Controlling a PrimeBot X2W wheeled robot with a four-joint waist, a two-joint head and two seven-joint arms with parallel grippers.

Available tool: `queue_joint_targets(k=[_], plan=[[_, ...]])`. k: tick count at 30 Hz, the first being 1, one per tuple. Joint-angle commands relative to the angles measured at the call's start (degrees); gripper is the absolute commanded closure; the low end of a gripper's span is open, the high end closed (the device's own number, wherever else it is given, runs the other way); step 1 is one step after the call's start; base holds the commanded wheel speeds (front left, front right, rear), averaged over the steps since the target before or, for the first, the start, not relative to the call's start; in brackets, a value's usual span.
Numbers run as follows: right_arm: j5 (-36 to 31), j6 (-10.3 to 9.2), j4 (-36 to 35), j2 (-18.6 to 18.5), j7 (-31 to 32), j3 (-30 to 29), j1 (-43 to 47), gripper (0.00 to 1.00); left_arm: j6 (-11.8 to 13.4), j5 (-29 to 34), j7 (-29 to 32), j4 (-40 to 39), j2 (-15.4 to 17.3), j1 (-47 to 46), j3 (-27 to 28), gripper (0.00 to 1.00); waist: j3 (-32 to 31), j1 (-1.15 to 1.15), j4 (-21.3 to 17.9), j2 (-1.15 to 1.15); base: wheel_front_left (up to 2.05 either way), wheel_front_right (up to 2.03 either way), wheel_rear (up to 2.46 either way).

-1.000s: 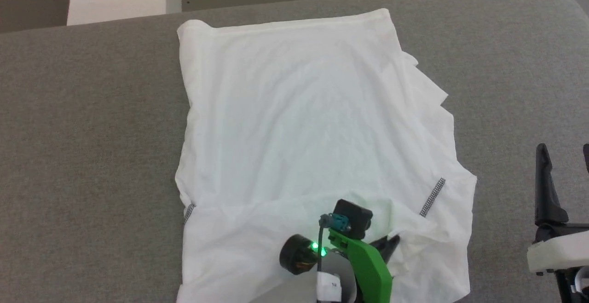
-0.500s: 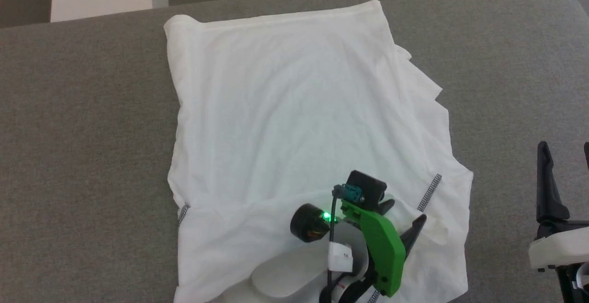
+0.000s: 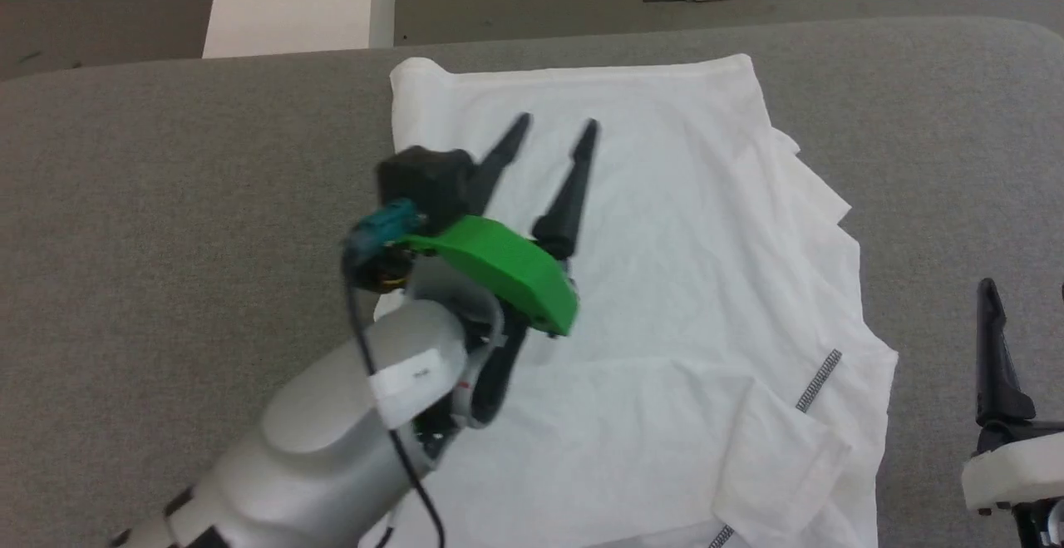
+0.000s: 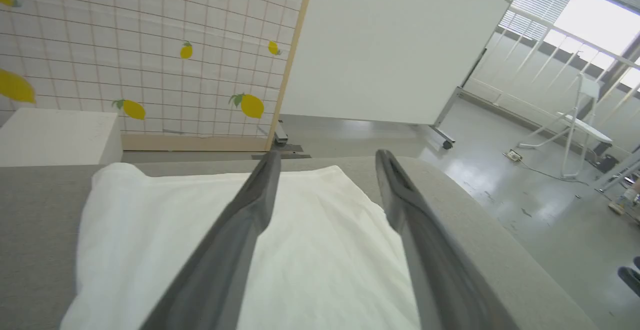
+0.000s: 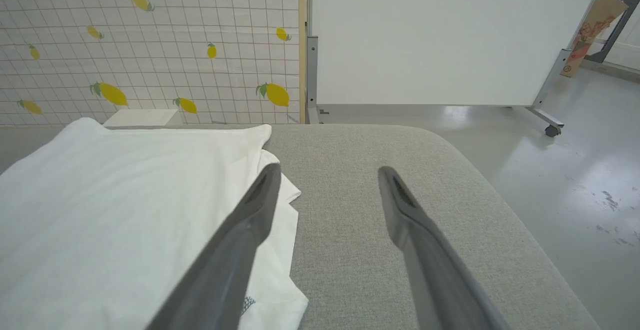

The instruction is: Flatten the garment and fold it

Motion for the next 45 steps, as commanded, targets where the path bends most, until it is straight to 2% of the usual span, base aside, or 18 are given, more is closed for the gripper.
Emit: queue_joint_targets(k=[1,4,6,10,12,15,17,22,27,31,37,45], plan=[[0.4,-0.09,-0.4,0.1,0.1,0.2,0.7,0.00,1.6,1.4,-0.6,-2.4,2.9,2.4,2.0,0.00,-0.8,0.00,1.0,0.00,0.00,0.00,0.00],[0.6,-0.09,-0.3,0.1,0.1,0.5,1.0,0.00,5.9,4.5,-1.2,-10.2,9.0,8.3,9.4,0.00,-0.9,0.00,1.3,0.00,0.00,0.00,0.00],[0.7,-0.09,-0.2,0.1,0.0,0.8,1.2,0.00,8.7,8.1,-1.2,-15.1,11.9,13.5,15.2,0.00,-0.9,0.00,1.4,0.00,0.00,0.00,0.00],[1.0,-0.09,0.3,0.1,0.0,1.7,1.7,0.00,13.1,13.8,-1.2,-22.1,14.9,26.6,25.3,0.00,-1.2,0.00,1.5,0.00,0.00,0.00,0.00],[1.2,-0.09,0.6,0.1,-0.1,2.2,2.0,0.00,13.5,16.1,-1.2,-25.3,14.6,32.7,29.9,0.00,-1.4,0.00,1.6,0.00,0.00,0.00,0.00],[1.6,-0.09,1.2,0.1,-0.2,2.9,2.6,0.00,11.8,20.1,-1.2,-28.0,14.1,40.3,33.7,0.00,-1.5,0.00,1.8,0.00,0.00,0.00,0.00],[1.9,-0.09,1.9,0.1,-0.4,3.1,3.0,0.00,9.8,22.6,-1.2,-28.8,13.3,44.5,35.2,0.00,-1.7,0.00,2.1,0.00,0.00,0.00,0.00],[2.5,-0.09,3.6,0.1,-0.9,2.8,3.7,0.00,6.1,26.1,-1.2,-28.7,7.0,51.5,40.6,0.00,-2.3,0.00,2.8,0.00,0.00,0.00,0.00],[2.6,-0.09,3.9,-0.7,0.2,1.7,0.9,0.00,1.2,28.6,-1.2,-27.5,2.4,52.7,42.4,0.00,-1.5,0.00,3.2,0.00,0.00,0.00,0.00],[4.3,-0.09,4.1,-6.6,3.8,2.2,-6.2,0.00,-1.5,30.7,-1.2,-27.1,0.1,51.8,44.0,0.00,1.2,0.00,2.9,0.00,0.00,0.00,0.00],[9.7,-0.09,7.4,-16.5,11.9,5.0,-18.8,0.00,-3.7,33.7,-1.2,-27.3,-1.9,49.7,45.2,0.00,7.2,0.00,2.9,0.00,0.00,0.00,0.00],[13.1,-0.09,16.7,-28.0,20.7,13.5,-30.8,0.00,-5.9,36.2,-1.2,-26.5,-4.2,45.8,44.0,0.00,14.7,0.00,4.7,0.00,0.00,0.00,0.00]])
